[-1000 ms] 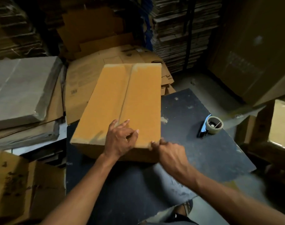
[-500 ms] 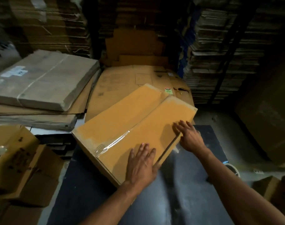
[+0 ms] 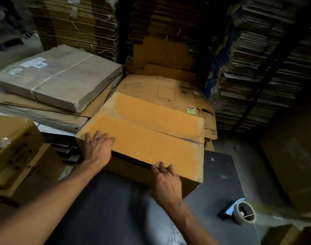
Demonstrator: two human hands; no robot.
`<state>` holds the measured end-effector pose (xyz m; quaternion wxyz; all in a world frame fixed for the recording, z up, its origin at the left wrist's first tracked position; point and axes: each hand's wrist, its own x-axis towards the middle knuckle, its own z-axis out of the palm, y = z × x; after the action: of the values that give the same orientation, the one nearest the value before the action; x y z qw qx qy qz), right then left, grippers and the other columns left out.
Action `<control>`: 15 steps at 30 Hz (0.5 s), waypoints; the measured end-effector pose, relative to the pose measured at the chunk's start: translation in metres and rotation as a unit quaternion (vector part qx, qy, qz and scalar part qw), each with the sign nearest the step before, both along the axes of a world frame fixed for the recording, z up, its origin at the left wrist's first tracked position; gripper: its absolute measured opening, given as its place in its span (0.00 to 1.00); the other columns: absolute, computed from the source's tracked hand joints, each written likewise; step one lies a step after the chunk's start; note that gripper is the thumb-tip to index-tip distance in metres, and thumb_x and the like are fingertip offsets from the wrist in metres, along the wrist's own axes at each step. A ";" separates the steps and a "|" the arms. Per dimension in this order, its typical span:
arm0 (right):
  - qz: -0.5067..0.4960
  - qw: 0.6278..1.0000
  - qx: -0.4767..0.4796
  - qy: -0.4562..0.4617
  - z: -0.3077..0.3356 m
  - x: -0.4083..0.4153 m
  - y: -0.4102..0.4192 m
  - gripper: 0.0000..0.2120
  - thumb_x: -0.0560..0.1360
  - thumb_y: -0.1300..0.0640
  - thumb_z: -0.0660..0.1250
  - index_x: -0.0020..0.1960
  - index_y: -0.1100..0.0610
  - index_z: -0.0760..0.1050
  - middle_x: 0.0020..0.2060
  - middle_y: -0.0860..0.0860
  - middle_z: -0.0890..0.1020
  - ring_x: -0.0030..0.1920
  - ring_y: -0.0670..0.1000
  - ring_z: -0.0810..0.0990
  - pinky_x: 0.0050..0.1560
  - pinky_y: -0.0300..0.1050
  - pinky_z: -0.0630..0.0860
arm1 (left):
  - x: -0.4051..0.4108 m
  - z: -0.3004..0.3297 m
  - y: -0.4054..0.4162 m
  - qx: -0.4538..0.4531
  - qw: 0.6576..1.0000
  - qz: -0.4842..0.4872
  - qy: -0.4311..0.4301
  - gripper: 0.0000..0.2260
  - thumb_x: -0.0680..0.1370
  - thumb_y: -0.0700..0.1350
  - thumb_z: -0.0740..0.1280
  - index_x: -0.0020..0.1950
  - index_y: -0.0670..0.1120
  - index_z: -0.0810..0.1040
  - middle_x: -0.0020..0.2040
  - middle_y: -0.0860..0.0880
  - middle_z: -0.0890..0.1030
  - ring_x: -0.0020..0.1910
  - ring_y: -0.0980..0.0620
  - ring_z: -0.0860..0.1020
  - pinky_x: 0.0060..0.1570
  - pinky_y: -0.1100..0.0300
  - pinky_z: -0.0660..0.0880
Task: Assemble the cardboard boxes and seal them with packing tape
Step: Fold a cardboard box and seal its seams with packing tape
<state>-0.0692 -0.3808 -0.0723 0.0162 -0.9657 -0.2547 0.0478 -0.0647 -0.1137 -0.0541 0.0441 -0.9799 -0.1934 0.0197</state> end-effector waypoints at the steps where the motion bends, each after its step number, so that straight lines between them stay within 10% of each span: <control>1: 0.015 1.000 0.006 0.006 0.006 -0.009 0.009 0.29 0.75 0.48 0.67 0.74 0.49 0.67 0.73 0.56 0.73 0.66 0.61 0.72 0.54 0.55 0.78 | 0.001 -0.002 -0.001 -0.012 1.000 0.005 -0.017 0.23 0.77 0.44 0.71 0.71 0.58 0.76 0.78 0.49 0.70 0.79 0.43 0.64 0.76 0.39 0.57; 7: 0.025 0.981 0.157 0.113 0.035 -0.008 0.011 0.21 0.78 0.39 0.63 0.68 0.44 0.77 0.51 0.47 0.87 0.52 0.52 0.85 0.50 0.47 0.81 | -0.025 -0.048 -0.066 -0.271 0.921 0.078 -0.270 0.22 0.77 0.50 0.74 0.71 0.50 0.79 0.81 0.39 0.64 0.81 0.38 0.57 0.74 0.36 0.60; 11: -0.037 0.973 0.212 0.078 0.033 0.056 -0.033 0.19 0.79 0.42 0.68 0.69 0.45 0.78 0.62 0.45 0.84 0.59 0.48 0.82 0.60 0.49 0.80 | -0.051 -0.060 -0.126 -0.408 0.854 0.165 -0.276 0.42 0.75 0.56 0.76 0.84 0.57 0.57 0.84 0.40 0.38 0.82 0.45 0.33 0.76 0.33 0.51; 15: -0.192 0.965 0.179 0.007 0.018 0.112 -0.097 0.28 0.82 0.38 0.61 0.80 0.43 0.63 0.80 0.54 0.64 0.77 0.61 0.64 0.71 0.64 0.68 | -0.063 -0.053 -0.151 -0.565 0.749 0.243 -0.247 0.54 0.73 0.61 0.75 0.83 0.61 0.36 0.84 0.47 0.35 0.83 0.40 0.43 0.78 0.40 0.55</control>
<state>0.0425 -0.4774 -0.0542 0.1997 -0.9774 -0.0687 0.0037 -0.1282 -0.2643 -0.1072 -0.5729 -0.7169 -0.3825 -0.1074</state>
